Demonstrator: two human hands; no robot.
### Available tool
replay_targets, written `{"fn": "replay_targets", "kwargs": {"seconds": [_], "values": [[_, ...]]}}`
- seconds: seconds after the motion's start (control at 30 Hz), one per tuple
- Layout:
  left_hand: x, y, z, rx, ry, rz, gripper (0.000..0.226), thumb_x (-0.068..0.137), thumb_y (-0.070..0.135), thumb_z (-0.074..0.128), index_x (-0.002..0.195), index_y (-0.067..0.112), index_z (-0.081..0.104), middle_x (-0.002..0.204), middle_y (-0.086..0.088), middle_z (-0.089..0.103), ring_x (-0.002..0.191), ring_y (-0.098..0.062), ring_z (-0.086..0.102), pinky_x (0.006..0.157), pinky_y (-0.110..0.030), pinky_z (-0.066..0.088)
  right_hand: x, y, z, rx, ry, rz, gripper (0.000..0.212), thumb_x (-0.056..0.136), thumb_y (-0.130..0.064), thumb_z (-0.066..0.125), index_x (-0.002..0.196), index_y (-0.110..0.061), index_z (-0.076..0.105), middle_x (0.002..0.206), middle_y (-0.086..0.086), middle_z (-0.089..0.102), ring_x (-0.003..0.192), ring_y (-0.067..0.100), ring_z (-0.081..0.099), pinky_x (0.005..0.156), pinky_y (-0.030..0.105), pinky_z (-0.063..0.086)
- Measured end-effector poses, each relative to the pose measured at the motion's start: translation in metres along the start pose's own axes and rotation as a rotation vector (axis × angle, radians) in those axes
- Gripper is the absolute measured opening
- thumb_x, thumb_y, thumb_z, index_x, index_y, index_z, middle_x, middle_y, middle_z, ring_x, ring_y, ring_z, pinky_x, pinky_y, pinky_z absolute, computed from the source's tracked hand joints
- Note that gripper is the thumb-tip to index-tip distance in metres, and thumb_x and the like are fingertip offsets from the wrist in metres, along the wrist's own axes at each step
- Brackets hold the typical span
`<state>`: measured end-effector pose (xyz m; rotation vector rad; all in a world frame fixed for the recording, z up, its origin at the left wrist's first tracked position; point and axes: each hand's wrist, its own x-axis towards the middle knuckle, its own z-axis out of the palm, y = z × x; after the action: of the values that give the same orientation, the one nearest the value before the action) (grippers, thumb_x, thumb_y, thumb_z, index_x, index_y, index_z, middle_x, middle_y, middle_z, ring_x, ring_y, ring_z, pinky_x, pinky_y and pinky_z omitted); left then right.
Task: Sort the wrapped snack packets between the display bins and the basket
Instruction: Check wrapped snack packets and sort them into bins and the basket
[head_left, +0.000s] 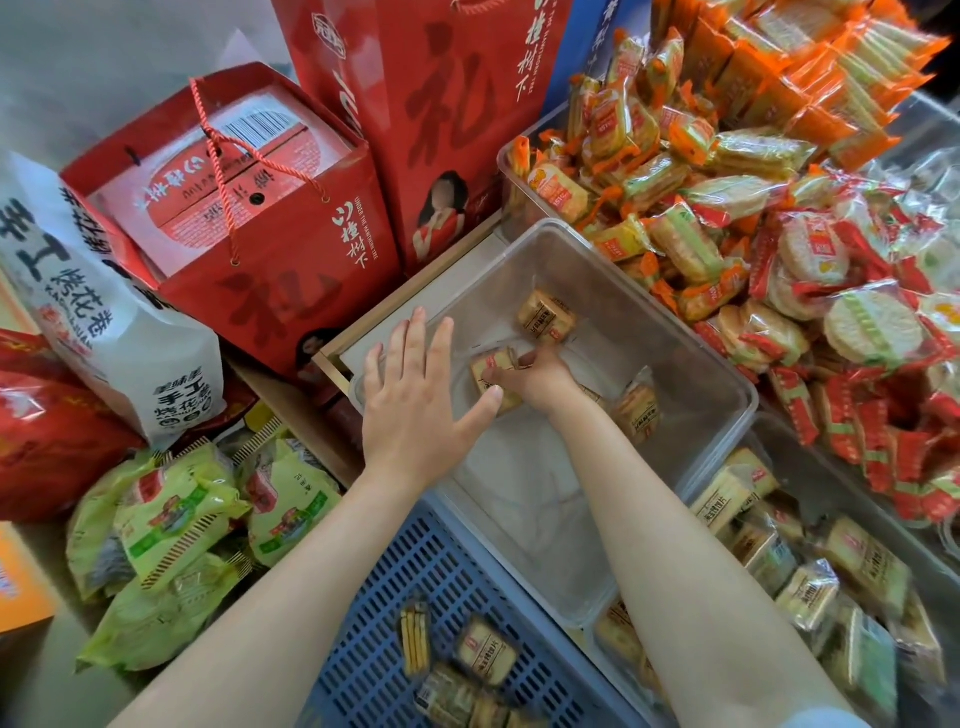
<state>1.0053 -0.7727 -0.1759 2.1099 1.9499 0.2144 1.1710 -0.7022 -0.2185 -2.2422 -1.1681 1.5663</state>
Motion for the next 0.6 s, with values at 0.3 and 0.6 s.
{"fn": "replay_targets", "kwargs": {"seconds": [0.3, 0.6], "values": [[-0.026, -0.022, 0.0, -0.026, 0.054, 0.174, 0.104, 0.087, 0.081, 0.034, 0.16, 0.007, 0.023, 0.168, -0.021, 0.015, 0.158, -0.033, 0.008, 0.127, -0.05, -0.001, -0.013, 0.019, 0.005, -0.078, -0.091, -0.135, 0.07, 0.083, -0.042, 0.082, 0.142, -0.019, 0.053, 0.137, 0.001, 0.059, 0.119, 0.02, 0.058, 0.097, 0.032, 0.048], [-0.058, -0.036, 0.005, -0.042, -0.017, 0.217, 0.137, 0.069, 0.101, 0.029, 0.161, 0.001, 0.016, 0.169, -0.025, 0.0, 0.157, -0.038, -0.007, 0.127, -0.052, -0.003, -0.044, 0.024, 0.026, -0.227, -0.199, -0.192, 0.071, 0.079, -0.027, 0.086, 0.135, -0.024, 0.043, 0.12, 0.003, 0.059, 0.1, 0.019, 0.061, 0.075, 0.031, 0.053]]}}
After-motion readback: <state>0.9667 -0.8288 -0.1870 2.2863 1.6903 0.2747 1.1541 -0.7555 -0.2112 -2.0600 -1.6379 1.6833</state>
